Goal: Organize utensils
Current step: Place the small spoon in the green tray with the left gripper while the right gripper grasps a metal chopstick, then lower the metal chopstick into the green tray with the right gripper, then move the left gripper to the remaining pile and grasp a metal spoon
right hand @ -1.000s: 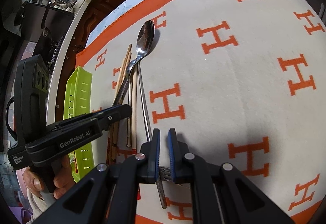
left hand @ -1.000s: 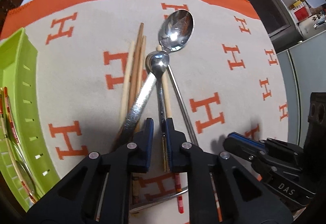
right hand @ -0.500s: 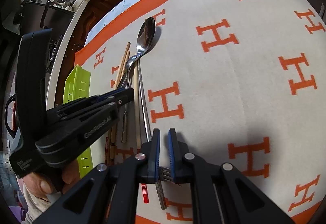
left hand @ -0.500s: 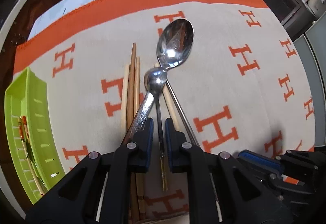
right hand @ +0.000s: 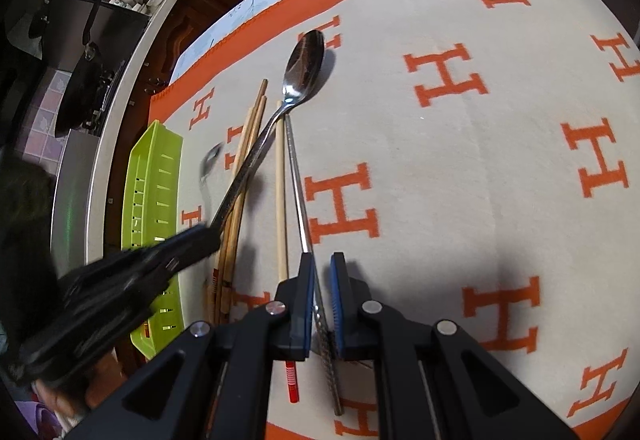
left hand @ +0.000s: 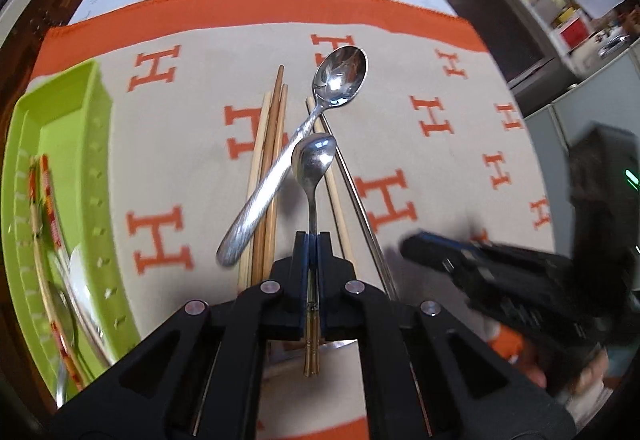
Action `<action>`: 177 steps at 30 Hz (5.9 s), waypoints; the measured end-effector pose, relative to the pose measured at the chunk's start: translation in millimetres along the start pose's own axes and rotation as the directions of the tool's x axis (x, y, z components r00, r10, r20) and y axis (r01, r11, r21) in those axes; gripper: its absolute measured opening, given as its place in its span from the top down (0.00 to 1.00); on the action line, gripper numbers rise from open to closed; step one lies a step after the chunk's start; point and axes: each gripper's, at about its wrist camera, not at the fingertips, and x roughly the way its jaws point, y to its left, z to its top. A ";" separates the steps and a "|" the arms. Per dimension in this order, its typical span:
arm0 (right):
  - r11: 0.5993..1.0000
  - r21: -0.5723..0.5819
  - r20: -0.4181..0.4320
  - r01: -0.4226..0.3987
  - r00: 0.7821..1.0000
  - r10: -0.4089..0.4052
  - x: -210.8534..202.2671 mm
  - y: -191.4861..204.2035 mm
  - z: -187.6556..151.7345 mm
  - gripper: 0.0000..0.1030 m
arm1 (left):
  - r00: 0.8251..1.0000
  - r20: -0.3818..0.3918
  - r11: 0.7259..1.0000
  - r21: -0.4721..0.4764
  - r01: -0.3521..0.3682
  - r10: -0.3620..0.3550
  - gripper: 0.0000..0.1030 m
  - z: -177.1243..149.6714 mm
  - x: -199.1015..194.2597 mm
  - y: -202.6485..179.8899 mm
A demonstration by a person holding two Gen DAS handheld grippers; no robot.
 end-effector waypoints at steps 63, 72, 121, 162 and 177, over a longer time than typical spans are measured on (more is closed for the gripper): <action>0.952 -0.302 -0.008 -0.055 0.998 0.055 -5.7 189.1 -8.6 0.95 | 0.972 0.124 0.953 -0.256 -0.161 0.197 1.00 -106.4 -114.4 189.3; 0.964 -0.257 -0.095 -0.073 0.994 0.051 55.2 216.7 4.0 0.95 | 0.980 0.113 0.955 -0.270 -0.127 0.162 1.00 -101.0 -92.2 198.6; 0.962 -0.250 0.050 0.107 0.994 -0.097 -6.6 115.7 -53.2 0.93 | 0.962 0.148 0.961 -0.189 -0.202 0.231 0.72 -132.6 -122.4 146.5; 0.999 0.029 0.078 0.033 0.996 -0.035 -27.2 -29.4 15.0 0.93 | 0.997 -0.044 0.851 0.524 -0.028 0.060 0.91 62.3 57.3 -28.2; 0.998 0.050 0.073 0.036 0.997 -0.040 -24.1 -40.9 12.6 0.93 | 0.988 -0.148 0.802 0.596 0.045 0.054 0.91 81.2 74.9 -24.4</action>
